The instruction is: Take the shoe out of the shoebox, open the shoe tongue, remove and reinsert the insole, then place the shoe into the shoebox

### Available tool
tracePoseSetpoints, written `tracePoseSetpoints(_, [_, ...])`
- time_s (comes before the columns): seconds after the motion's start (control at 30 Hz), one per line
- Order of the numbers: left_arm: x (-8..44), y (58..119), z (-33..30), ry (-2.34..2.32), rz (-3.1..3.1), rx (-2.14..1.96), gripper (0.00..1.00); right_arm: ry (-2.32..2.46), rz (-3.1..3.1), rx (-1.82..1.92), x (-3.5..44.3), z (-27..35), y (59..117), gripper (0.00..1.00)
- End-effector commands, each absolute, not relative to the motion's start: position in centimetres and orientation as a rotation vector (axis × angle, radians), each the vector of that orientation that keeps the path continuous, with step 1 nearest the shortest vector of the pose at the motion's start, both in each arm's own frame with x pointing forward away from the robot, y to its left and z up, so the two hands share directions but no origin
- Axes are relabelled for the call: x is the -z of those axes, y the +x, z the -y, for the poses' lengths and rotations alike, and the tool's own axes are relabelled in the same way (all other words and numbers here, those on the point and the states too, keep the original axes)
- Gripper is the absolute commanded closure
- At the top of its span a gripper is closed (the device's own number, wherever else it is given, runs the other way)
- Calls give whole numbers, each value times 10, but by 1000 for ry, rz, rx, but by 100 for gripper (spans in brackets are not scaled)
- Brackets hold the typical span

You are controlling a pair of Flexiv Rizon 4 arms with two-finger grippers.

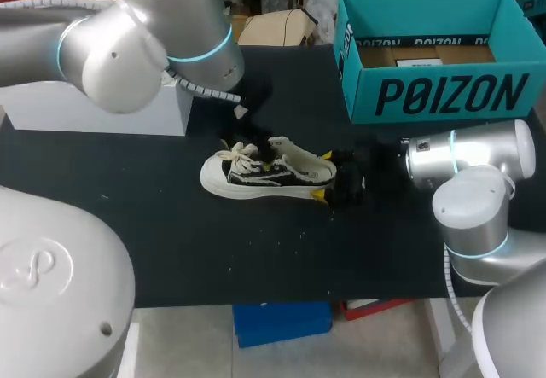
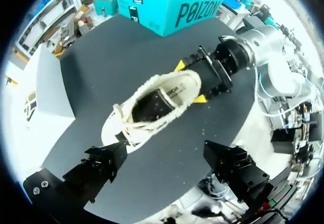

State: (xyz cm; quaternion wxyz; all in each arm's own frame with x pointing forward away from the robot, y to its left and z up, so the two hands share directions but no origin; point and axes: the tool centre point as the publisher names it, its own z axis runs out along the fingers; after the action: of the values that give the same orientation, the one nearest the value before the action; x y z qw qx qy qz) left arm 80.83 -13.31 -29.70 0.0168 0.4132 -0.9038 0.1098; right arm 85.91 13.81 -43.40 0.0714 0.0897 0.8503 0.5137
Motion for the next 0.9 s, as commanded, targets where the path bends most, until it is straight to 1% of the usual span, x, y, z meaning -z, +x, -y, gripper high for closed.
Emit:
tracePoseSetpoints(0.03, [295, 812, 142, 1529, 2563, 124, 0, 272, -2555, -1543, 435, -139, 859, 100])
tracePoseSetpoints(0.33, [299, 823, 161, 1672, 2553, 169, 0, 272, -2555, -1543, 435, -139, 859, 100])
tracePoseSetpoints(0.8, [320, 835, 158, 1765, 2586, 65, 0, 272, -2555, -1543, 435, -139, 859, 100])
tracePoseSetpoints(0.9, [317, 838, 162, 1832, 2555, 141, 0, 272, -2555, -1543, 435, -139, 859, 100])
